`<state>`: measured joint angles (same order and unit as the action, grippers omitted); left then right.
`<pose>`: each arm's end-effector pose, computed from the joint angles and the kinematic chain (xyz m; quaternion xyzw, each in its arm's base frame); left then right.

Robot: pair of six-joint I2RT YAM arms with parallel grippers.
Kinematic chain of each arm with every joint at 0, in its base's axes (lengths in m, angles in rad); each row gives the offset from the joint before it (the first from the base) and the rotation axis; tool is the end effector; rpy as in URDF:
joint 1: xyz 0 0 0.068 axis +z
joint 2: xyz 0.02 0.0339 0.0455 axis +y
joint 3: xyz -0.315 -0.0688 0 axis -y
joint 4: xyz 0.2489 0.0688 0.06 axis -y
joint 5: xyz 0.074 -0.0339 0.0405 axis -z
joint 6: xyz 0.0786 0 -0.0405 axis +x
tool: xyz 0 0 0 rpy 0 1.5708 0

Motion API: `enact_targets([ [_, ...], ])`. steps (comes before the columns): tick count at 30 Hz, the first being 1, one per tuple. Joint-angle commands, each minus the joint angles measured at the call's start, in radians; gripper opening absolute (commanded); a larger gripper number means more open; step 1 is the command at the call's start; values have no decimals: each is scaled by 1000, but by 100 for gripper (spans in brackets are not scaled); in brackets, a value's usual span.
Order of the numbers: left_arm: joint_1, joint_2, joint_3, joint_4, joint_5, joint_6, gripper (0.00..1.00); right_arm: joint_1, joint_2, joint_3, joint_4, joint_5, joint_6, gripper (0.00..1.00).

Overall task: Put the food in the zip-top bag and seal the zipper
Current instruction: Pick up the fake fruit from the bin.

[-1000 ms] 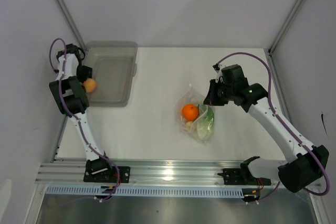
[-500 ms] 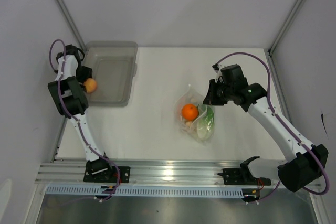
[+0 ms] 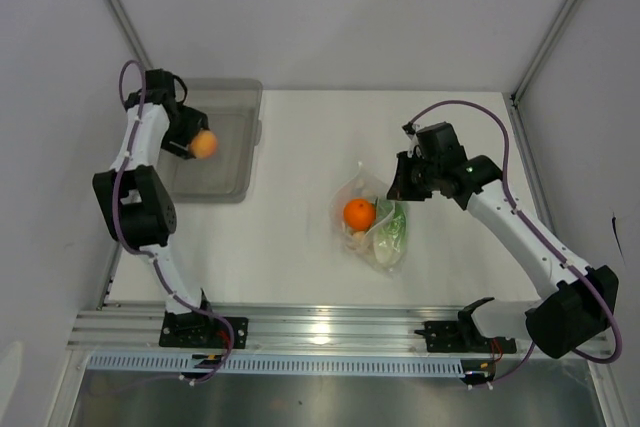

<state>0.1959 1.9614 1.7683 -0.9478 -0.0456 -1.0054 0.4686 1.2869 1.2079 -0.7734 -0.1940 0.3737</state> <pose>0.4498 0.0929 0.2773 -0.5560 0.8030 -0.0635 0.2048 0.2466 0.1418 0.3423 -0.0782 0.9291 0.2258 0.2822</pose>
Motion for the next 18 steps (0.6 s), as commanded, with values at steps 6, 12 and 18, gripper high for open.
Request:
enact_targets([
  [6,-265,-311,-173,90,36,50,46,-7,8,31,0,31,28,0],
  [12,-490,-481,-237,144,111,149,45,-7,22,51,-13,44,27,0],
  [18,-688,-607,-277,297,246,206,50,-4,25,61,-14,45,30,0],
])
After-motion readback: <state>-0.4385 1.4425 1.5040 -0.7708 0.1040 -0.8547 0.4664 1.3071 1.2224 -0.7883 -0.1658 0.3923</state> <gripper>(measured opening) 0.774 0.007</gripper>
